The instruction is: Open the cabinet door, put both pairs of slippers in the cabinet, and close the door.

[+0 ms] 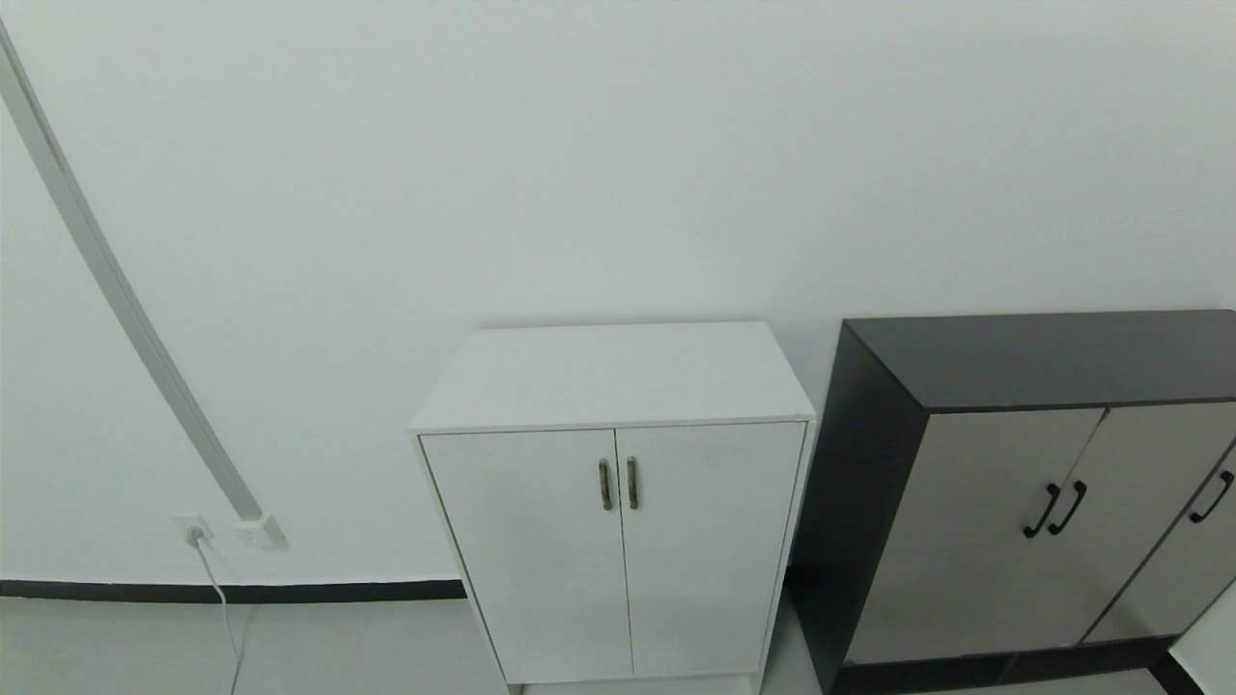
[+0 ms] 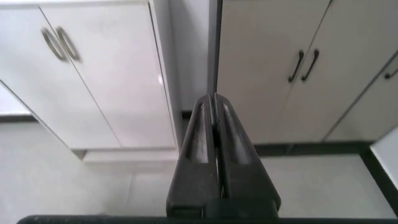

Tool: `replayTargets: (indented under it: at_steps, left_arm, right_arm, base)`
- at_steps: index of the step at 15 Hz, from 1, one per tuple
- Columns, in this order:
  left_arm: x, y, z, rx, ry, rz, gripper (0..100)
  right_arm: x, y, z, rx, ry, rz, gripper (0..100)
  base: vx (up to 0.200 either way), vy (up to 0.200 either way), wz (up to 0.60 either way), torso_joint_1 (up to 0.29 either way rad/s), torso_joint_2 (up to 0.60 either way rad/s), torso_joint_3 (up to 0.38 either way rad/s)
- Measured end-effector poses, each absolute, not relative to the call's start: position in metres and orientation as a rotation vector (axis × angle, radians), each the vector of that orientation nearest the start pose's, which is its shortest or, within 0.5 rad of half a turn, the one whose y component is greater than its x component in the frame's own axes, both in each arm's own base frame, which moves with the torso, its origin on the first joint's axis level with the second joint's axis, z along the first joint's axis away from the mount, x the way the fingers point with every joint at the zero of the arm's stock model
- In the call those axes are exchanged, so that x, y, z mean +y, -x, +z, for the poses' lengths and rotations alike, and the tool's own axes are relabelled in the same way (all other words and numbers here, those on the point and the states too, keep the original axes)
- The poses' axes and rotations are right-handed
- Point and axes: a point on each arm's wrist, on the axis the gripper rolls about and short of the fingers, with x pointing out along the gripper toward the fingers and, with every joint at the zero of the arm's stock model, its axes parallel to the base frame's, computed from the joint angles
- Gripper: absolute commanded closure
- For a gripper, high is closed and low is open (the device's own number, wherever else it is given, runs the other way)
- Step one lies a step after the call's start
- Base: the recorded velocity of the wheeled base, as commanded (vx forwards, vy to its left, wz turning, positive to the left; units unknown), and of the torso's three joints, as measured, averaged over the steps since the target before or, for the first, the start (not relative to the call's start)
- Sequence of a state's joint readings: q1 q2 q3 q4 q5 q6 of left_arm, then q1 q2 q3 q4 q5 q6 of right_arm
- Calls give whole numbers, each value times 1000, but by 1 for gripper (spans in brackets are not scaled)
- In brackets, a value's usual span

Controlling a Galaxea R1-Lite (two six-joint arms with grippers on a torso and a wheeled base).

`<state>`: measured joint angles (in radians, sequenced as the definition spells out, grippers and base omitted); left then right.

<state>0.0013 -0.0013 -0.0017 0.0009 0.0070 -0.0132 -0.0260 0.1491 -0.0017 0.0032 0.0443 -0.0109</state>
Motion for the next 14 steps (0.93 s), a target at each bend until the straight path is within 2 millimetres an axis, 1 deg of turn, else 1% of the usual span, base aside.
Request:
replayTargets:
  at_steps: [4,6,8,14]
  left_arm:
    - [0,23,76,-2,13,8,100]
    - [0,23,76,-1,13,9,100]
    - [0,23,76,-1,13,9,100]
    - [0,23,76,-2,6,7,100]
  right_arm:
    - [0,20,77,45,6,-16,100]
    - [0,21,76,18,-25,-17,100]
    - [0,22,76,3,-56,-18,100]
    - [0,23,76,-6,-56,-16,100]
  base:
    - [0,0,0,0,0,0]
    - [0,0,0,0,0,0]
    - [0,0,0,0,0,0]
    - [0,0,0,0,0,0]
